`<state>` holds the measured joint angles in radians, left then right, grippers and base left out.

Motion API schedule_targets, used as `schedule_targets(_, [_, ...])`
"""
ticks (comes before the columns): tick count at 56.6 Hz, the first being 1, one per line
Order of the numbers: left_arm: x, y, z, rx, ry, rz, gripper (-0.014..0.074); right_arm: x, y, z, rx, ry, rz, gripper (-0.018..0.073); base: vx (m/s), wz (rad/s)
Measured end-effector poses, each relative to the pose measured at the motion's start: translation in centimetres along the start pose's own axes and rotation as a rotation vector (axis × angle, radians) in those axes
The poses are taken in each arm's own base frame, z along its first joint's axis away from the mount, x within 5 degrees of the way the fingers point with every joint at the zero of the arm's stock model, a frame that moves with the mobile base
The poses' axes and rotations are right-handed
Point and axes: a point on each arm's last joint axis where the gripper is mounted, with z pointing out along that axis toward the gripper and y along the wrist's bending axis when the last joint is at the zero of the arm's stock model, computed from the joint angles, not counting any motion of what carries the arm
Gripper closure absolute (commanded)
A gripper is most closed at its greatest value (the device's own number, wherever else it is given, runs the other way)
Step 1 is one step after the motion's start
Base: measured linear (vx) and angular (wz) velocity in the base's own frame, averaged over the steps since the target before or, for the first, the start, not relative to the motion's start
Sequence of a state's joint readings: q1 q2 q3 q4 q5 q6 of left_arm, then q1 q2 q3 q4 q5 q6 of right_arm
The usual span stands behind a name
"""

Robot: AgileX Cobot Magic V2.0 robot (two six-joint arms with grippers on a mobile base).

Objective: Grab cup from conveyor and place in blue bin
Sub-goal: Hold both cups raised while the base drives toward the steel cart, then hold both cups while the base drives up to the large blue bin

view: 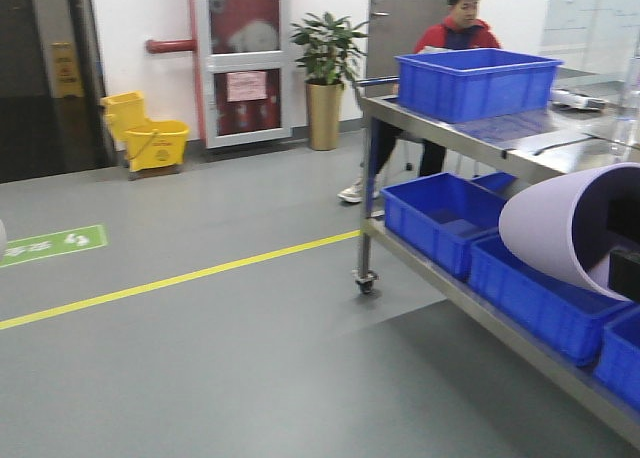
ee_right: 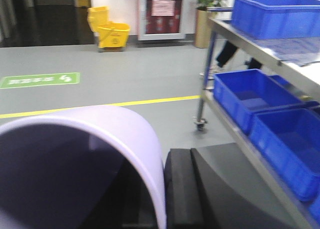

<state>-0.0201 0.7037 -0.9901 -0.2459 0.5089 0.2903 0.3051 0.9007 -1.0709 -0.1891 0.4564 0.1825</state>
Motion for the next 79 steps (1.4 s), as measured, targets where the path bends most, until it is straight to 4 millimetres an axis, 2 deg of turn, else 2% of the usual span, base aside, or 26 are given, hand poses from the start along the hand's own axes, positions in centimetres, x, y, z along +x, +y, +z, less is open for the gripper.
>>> schedule_targets(27, [0.00,0.00,0.00,0.000,0.000,0.000,0.0603,0.00,0.00,0.00,0.000,0.000,0.000,0.0568,0.27,-0.28])
schedule_targets(79, [0.00,0.00,0.00,0.000,0.000,0.000,0.0603,0.00,0.00,0.00,0.000,0.000,0.000,0.0568,0.34,-0.07])
